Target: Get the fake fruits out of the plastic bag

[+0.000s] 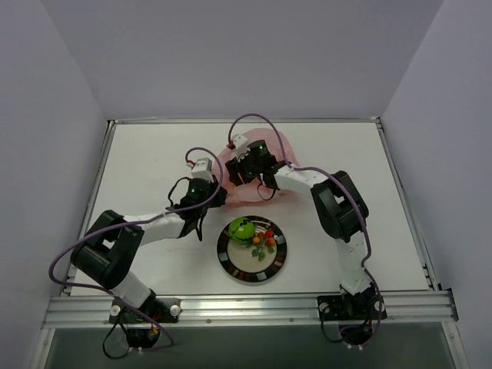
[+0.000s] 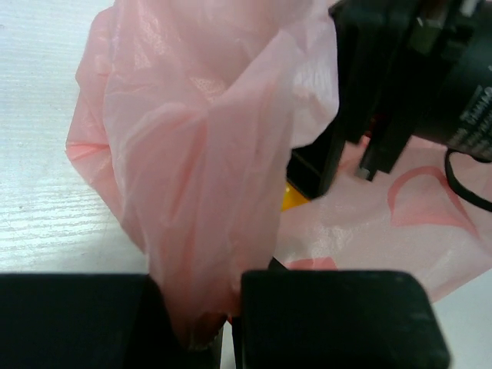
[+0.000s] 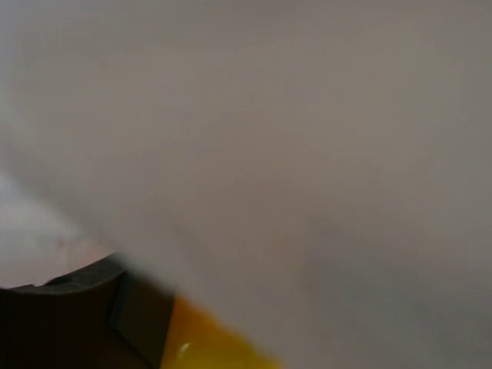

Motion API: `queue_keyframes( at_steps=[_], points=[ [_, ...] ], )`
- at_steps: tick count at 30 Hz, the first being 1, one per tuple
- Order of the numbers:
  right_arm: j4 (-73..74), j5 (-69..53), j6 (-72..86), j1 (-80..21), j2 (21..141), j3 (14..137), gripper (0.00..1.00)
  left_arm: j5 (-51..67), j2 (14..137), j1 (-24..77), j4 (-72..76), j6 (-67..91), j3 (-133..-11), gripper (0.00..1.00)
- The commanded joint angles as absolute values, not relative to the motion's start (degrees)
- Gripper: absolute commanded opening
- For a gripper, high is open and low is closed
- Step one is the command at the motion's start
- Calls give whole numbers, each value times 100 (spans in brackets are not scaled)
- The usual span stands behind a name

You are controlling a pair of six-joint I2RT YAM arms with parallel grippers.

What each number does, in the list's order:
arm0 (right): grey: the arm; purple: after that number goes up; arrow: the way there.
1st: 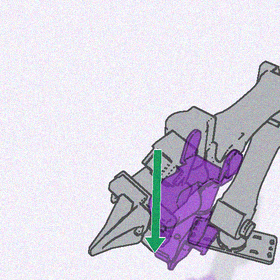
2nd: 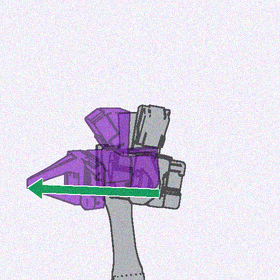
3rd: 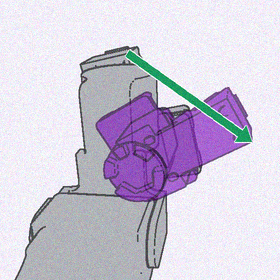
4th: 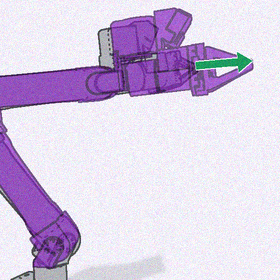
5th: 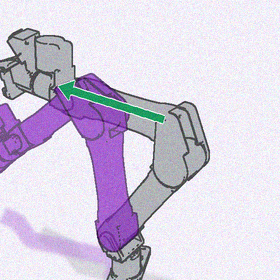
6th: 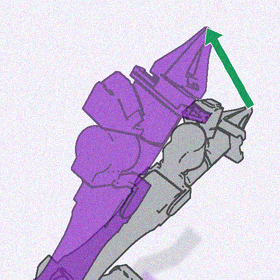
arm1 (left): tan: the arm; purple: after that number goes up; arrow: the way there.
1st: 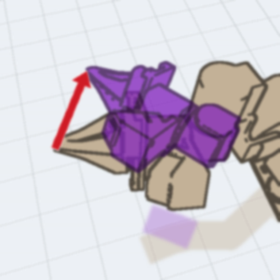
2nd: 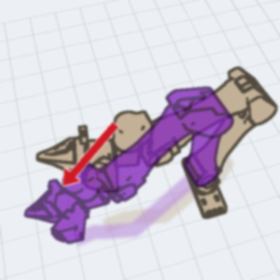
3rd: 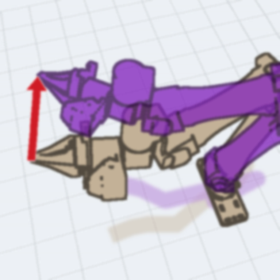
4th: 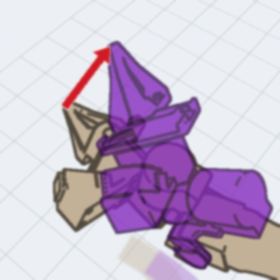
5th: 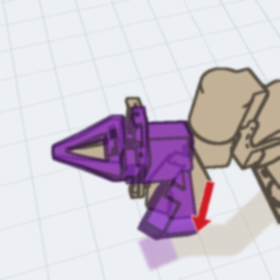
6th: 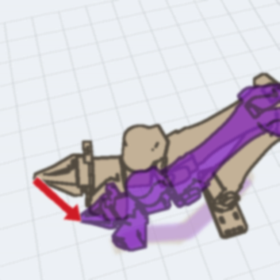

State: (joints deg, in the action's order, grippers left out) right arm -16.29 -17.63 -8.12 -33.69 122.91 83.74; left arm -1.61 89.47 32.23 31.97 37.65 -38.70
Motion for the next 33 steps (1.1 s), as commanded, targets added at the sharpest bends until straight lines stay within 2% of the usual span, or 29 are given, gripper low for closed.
queue_keyframes(
  at_steps=[1, 3, 4, 6, 10, 16, 20, 22, 28, 31, 33],
  points=[
    [-1564, -1565, -659, -3349, 11717, 7780, 62, -316, 8763, 3190, 3226, 3639, -3938, 2],
    [-1617, -1521, -642, -3340, 11435, 7412, 72, -395, 8684, 3190, 3191, 3604, -3911, 2],
    [-1678, -1494, -624, -3322, 11356, 7305, 82, -413, 8666, 3190, 3164, 3595, -3920, 2],
    [-1679, -1398, -580, -3305, 11163, 7077, 91, -439, 8675, 3199, 3147, 3595, -3929, 2],
    [-1714, -1353, -501, -3278, 11153, 6970, 97, -457, 8771, 3190, 3120, 3604, -3946, 2],
    [-1889, -1547, -299, -3199, 10733, 6663, 93, -1149, 8657, 3190, 2629, 3612, -3955, 2],
    [-2275, -1704, -27, -3068, 10268, 6118, 93, -1187, 8780, 3208, 2601, 3691, -3972, 2],
    [-2653, -1993, 226, -2980, 10108, 5898, 89, -1108, 8946, 3260, 2645, 3744, -4025, 2],
    [-2241, -1355, 62, -3049, 10590, 6301, 53, -1116, 9061, 3445, 2725, 3735, -4052, 2],
    [-2478, -1064, 62, -3067, 10845, 6416, 55, -1151, 9114, 3445, 2689, 3762, -4061, 2],
    [-2461, -1063, 62, -3059, 10968, 6590, 65, -1117, 9167, 3437, 2724, 3762, -4087, 2]
  ],
)
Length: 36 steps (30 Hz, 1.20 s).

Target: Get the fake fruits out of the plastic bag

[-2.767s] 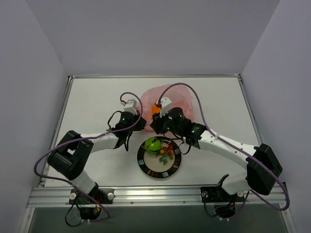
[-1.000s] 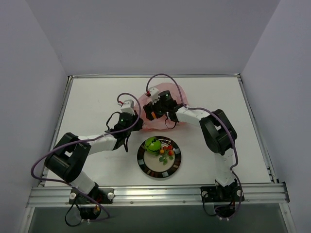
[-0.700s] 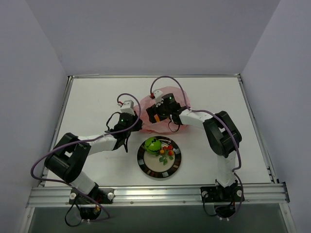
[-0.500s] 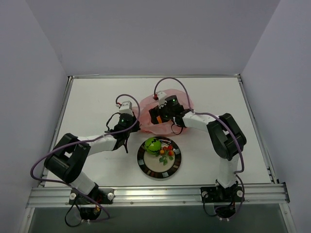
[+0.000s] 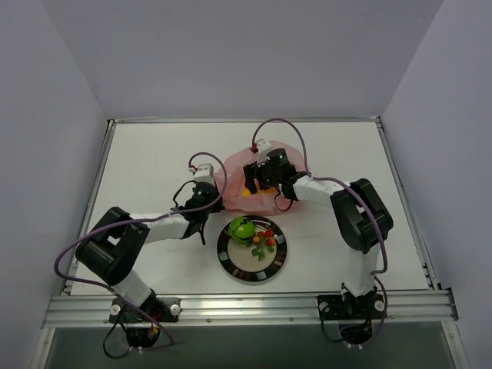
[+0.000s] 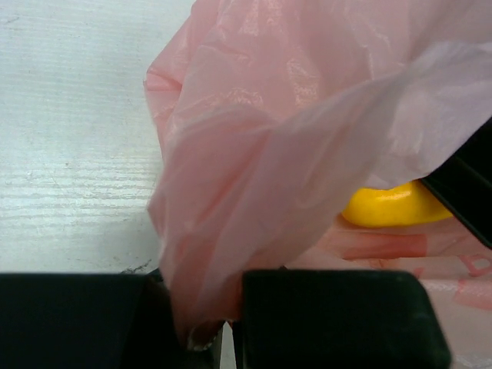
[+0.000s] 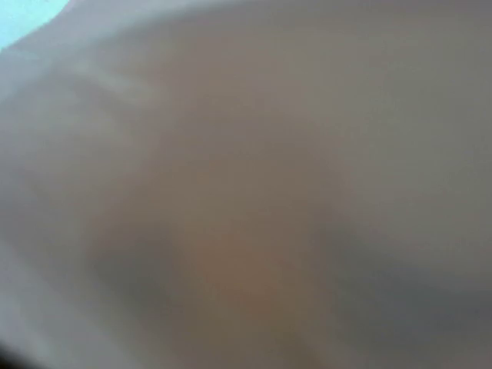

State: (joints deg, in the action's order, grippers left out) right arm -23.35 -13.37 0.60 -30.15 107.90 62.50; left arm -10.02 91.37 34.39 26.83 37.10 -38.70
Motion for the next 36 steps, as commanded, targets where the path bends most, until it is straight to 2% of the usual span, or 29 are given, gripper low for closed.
queue_keyframes(
  at_steps=[1, 3, 4, 5, 7, 8, 11, 12, 13, 15, 16, 18, 19, 21, 22, 24, 28, 36],
  points=[
    [-2391, -1159, -86, -3076, 11117, 6670, 74, -1029, 9202, 3428, 2812, 3762, -4096, 4],
    [-2207, -1396, -254, -3137, 11249, 6802, 84, -897, 9202, 3428, 3005, 3718, -4043, 14],
    [-2136, -1424, -307, -3199, 11398, 6916, 92, -801, 9202, 3428, 3136, 3700, -4043, 21],
    [-2066, -1433, -369, -3225, 11478, 6987, 96, -765, 9193, 3419, 3155, 3683, -4060, 37],
    [-1864, -1529, -483, -3261, 11671, 7180, 98, -695, 9176, 3419, 3147, 3674, -4130, 55],
    [-1855, -1529, -492, -3261, 11698, 7189, 98, -694, 9184, 3419, 3129, 3665, -4157, 70],
    [-2012, -1433, -501, -3261, 11672, 7084, 84, -686, 9219, 3419, 3006, 3656, -4402, 81],
    [-2108, -1407, -492, -3252, 11654, 7040, 73, -651, 9281, 3419, 2780, 3621, -4534, 83],
    [-2144, -1389, -483, -3243, 11619, 7014, 65, -624, 9429, 3410, 2638, 3604, -4683, 83],
    [-2284, -1292, -448, -3234, 11541, 6874, 53, -641, 9597, 3410, 2427, 3612, -5026, 80],
    [-2363, -1266, -431, -3217, 11410, 6803, 38, -676, 9746, 3410, 2391, 3621, -5080, 76],
    [-2574, -1248, -334, -3156, 11268, 6584, 24, -834, 9878, 3410, 2399, 3665, -5115, 65],
    [-2653, -1265, -299, -3120, 11102, 6505, 22, -878, 10027, 3401, 2434, 3665, -5115, 54],
    [-2899, -1309, -168, -3024, 10943, 6312, 17, -879, 10168, 3358, 2522, 3665, -5115, 37],
    [-2970, -1336, -132, -2997, 10812, 6258, 17, -896, 10247, 3349, 2549, 3665, -5115, 18],
    [-3076, -1362, -62, -2962, 10671, 6205, 15, -958, 10257, 3331, 2531, 3648, -5063, 5],
    [-3286, -1380, 191, -2953, 10250, 5969, 11, -1090, 10082, 3331, 2680, 3586, -4834, 2],
    [-3690, -1398, 756, -3049, 9949, 5266, 15, -1204, 9905, 3331, 3216, 3691, -4298, 2]
  ],
)
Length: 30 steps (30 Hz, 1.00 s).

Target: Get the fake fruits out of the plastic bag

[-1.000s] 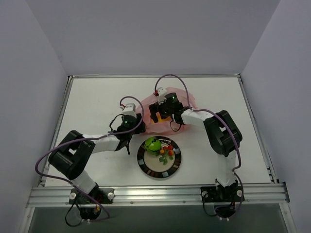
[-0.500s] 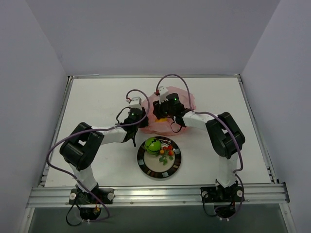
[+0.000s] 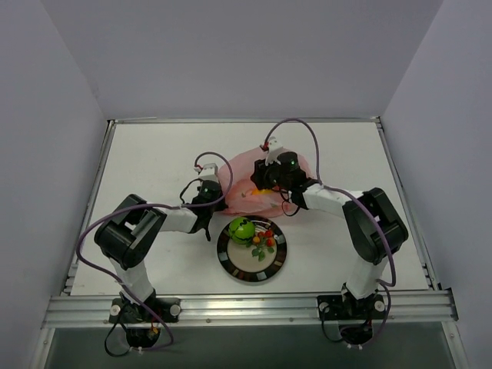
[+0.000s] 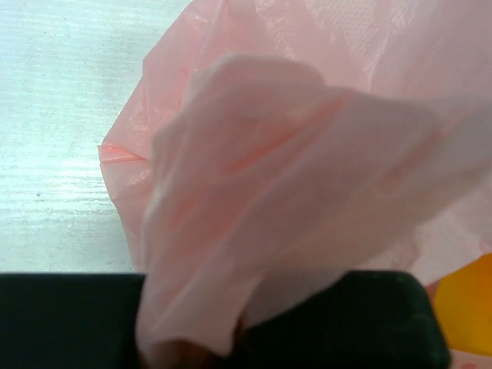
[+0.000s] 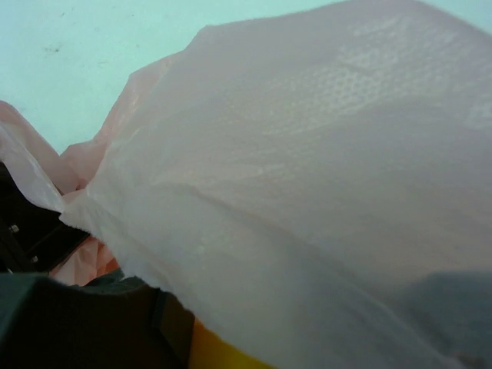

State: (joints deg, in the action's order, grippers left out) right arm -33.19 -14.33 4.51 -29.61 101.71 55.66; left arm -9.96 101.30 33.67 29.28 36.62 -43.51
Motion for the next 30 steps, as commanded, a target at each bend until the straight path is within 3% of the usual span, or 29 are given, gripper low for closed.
queue_keyframes(
  at_steps=[1, 5, 12, 20, 30],
  points=[
    [-3752, -1328, 782, -3067, 9941, 5152, 15, -1195, 9914, 3331, 3234, 3700, -4272, 2],
    [-3736, -758, 1019, -3111, 9888, 4817, 24, -1046, 9888, 3375, 3331, 3744, -4236, 2],
    [-4043, -589, 1177, -3190, 9476, 4649, 16, -1081, 9730, 3393, 3287, 3674, -4245, 2],
    [-4043, 369, 932, -3753, 8342, 4887, 14, -1081, 9659, 3401, 3322, 3726, -4315, 2],
    [-4078, -430, 1353, -3823, 7849, 4694, 14, -1116, 9642, 3454, 3147, 3876, -4772, 2]
  ],
)
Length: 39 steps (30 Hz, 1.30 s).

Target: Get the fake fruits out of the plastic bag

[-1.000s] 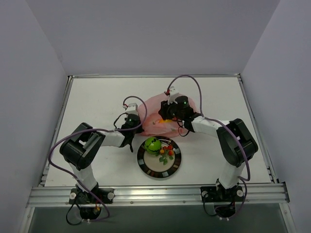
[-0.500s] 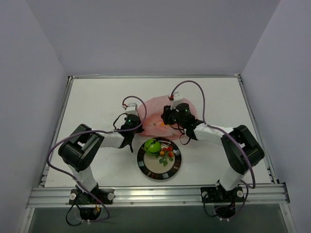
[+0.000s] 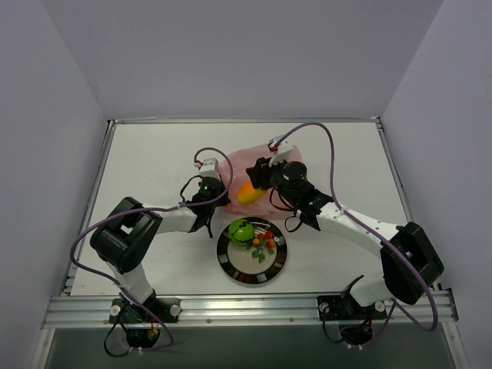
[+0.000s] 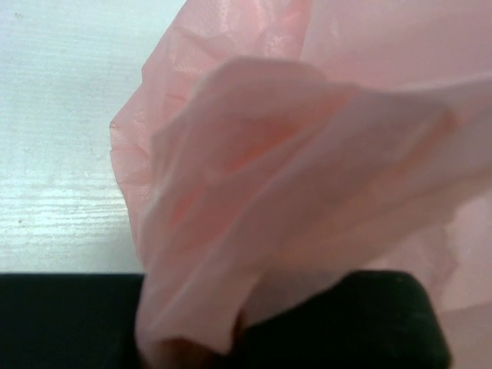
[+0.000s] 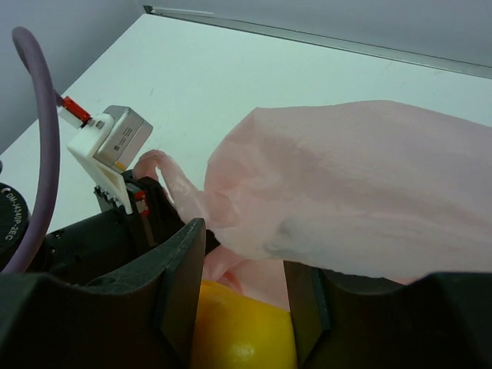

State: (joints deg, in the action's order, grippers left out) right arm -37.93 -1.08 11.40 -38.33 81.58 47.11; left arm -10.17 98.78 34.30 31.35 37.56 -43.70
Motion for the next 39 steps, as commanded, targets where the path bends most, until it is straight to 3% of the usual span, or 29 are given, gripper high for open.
queue_keyframes(
  at_steps=[1, 8, 18, 25, 39],
  points=[
    [-4087, -474, 1406, -3823, 7831, 4693, 14, -1125, 9676, 3454, 3129, 3876, -4825, 2],
    [-3975, -1616, 1785, -3718, 7805, 4886, 15, -1327, 9940, 3410, 2787, 3894, -5361, 2],
    [-3709, -1539, 1925, -4086, 7112, 3789, 16, -1345, 10186, 3296, 2523, 3894, -6012, 2],
    [-3753, -748, 2337, -4772, 6522, 2919, 16, -1362, 10195, 3287, 2479, 3929, -6029, 2],
    [-4719, 2336, 3849, -6406, 6038, 1257, 17, -1494, 10116, 3313, 2417, 4025, -5985, 2]
  ],
)
